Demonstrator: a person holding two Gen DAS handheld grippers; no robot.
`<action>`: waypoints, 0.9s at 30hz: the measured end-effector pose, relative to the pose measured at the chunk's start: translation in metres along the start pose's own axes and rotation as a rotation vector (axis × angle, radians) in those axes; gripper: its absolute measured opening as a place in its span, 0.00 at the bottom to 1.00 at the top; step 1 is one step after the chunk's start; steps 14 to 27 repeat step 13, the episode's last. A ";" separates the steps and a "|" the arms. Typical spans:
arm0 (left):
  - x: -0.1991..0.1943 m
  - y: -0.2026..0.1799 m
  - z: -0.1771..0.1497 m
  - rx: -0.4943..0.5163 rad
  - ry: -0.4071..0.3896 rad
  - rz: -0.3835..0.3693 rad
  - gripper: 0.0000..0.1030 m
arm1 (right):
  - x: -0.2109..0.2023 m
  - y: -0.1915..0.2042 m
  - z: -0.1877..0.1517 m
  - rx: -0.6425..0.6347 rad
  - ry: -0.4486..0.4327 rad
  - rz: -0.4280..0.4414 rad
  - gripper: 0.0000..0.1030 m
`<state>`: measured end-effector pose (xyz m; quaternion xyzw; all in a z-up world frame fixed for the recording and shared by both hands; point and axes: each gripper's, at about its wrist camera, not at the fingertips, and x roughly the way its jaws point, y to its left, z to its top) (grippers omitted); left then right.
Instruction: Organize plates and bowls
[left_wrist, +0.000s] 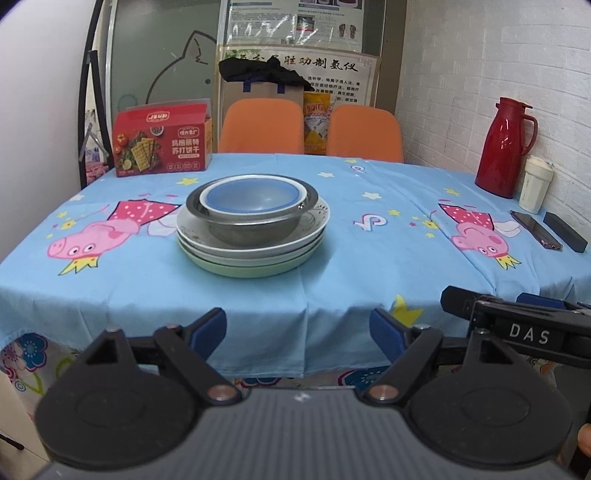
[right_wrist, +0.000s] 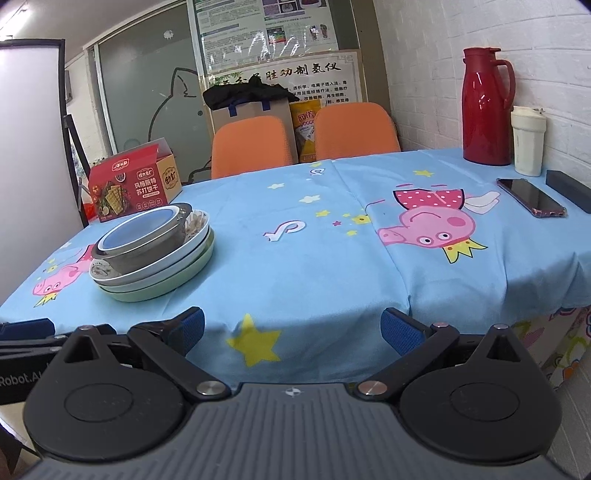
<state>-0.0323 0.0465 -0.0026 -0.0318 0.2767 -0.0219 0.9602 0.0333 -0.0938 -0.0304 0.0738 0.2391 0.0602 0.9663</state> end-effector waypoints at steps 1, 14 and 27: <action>0.000 0.000 -0.001 -0.003 -0.001 -0.004 0.80 | 0.000 0.000 -0.001 0.001 0.002 0.001 1.00; -0.005 0.004 -0.001 -0.028 -0.045 0.022 0.80 | -0.003 0.000 -0.004 0.012 -0.006 0.002 1.00; -0.005 0.004 -0.001 -0.028 -0.045 0.022 0.80 | -0.003 0.000 -0.004 0.012 -0.006 0.002 1.00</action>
